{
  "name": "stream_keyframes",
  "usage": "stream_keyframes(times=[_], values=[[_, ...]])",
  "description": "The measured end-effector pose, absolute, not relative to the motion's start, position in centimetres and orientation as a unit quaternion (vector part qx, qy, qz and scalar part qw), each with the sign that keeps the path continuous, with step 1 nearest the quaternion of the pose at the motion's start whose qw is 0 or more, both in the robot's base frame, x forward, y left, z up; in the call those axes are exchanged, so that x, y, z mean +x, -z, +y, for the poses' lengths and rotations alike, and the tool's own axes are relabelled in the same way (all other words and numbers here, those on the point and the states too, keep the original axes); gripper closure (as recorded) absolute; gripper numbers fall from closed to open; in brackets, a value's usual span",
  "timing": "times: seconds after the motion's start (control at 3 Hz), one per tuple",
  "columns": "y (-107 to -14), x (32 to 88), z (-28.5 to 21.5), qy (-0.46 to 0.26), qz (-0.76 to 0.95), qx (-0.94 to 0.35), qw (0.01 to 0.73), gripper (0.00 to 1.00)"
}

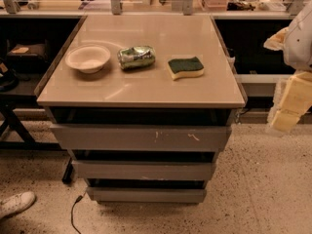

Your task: Open top drawer

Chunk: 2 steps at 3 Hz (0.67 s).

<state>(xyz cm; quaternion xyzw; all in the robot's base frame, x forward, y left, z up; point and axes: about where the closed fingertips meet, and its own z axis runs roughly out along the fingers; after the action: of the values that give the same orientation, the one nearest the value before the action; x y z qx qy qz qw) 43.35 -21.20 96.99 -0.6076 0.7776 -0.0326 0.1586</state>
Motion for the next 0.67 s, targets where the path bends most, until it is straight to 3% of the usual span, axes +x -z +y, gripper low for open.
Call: stream_keyframes(times=[0.67], values=[[-90.0,41.7,-17.6,-0.012,0.768,-0.624,0.144,0.00]])
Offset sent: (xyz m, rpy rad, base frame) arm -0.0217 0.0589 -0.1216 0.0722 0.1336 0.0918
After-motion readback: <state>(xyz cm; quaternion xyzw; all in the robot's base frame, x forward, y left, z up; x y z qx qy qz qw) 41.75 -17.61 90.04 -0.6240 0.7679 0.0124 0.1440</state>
